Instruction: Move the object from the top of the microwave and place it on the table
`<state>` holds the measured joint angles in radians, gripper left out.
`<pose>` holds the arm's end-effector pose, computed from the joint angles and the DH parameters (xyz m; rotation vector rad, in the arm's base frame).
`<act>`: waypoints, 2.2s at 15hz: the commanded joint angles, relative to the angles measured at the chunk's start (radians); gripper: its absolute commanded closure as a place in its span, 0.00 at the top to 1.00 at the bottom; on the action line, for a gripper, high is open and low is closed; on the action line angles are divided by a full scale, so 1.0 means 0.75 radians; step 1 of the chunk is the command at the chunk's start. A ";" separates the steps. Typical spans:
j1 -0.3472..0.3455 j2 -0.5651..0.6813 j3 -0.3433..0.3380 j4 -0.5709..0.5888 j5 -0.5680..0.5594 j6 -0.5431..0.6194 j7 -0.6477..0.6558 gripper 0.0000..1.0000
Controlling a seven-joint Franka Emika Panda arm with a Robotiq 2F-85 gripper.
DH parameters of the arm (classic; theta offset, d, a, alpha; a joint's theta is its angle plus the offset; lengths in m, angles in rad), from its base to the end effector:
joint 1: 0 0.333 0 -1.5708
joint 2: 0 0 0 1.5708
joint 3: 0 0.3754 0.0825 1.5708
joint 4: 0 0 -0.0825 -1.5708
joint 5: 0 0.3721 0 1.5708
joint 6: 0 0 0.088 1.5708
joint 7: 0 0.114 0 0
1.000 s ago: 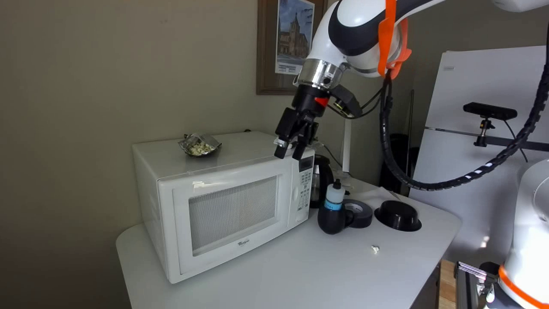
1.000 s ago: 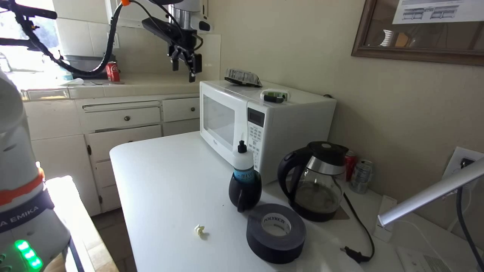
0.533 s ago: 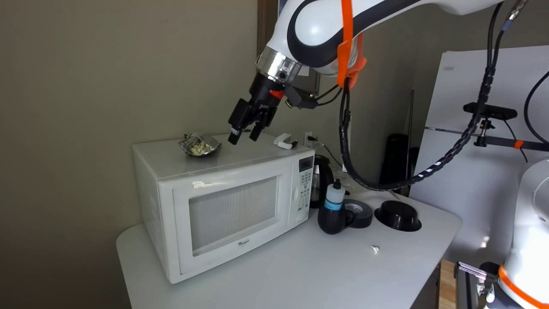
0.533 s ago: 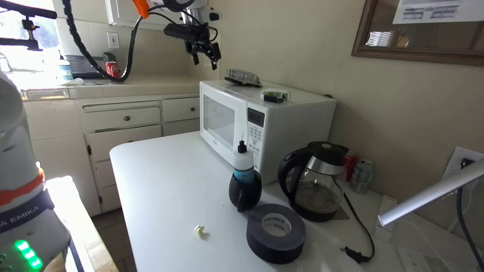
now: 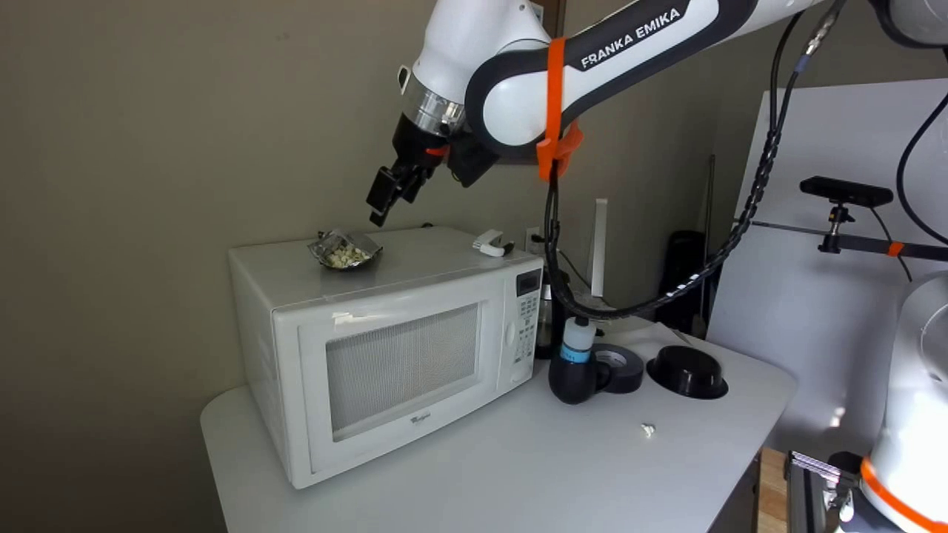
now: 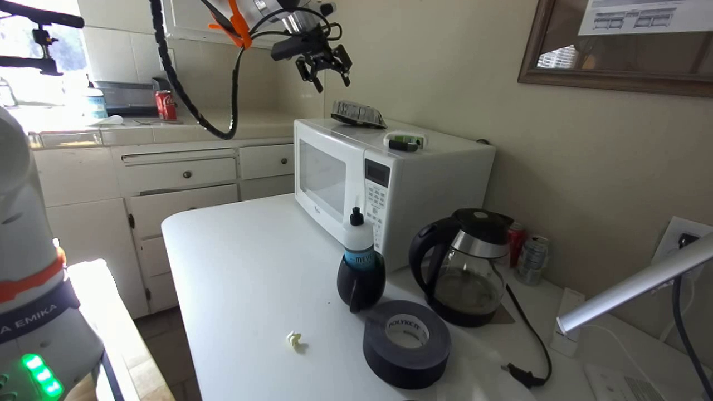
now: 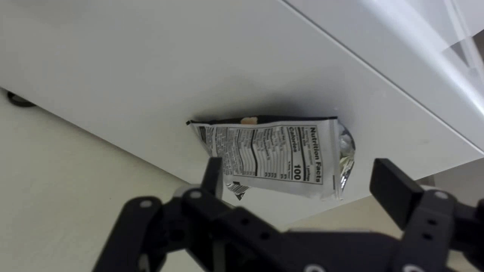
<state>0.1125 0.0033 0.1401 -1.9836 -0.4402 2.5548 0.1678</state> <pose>0.5727 0.1522 0.5835 2.7396 0.5308 0.8902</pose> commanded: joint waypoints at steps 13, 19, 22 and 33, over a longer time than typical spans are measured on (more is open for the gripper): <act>0.150 0.377 -0.088 0.357 -0.222 -0.093 0.227 0.95; 0.194 0.473 -0.129 0.463 -0.214 -0.110 0.223 0.54; 0.211 0.506 -0.148 0.504 -0.209 -0.108 0.223 0.26; 0.134 0.230 -0.096 0.283 0.064 -0.092 0.087 0.00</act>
<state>0.2543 0.3118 0.0386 -1.6419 -0.5295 2.5050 0.3082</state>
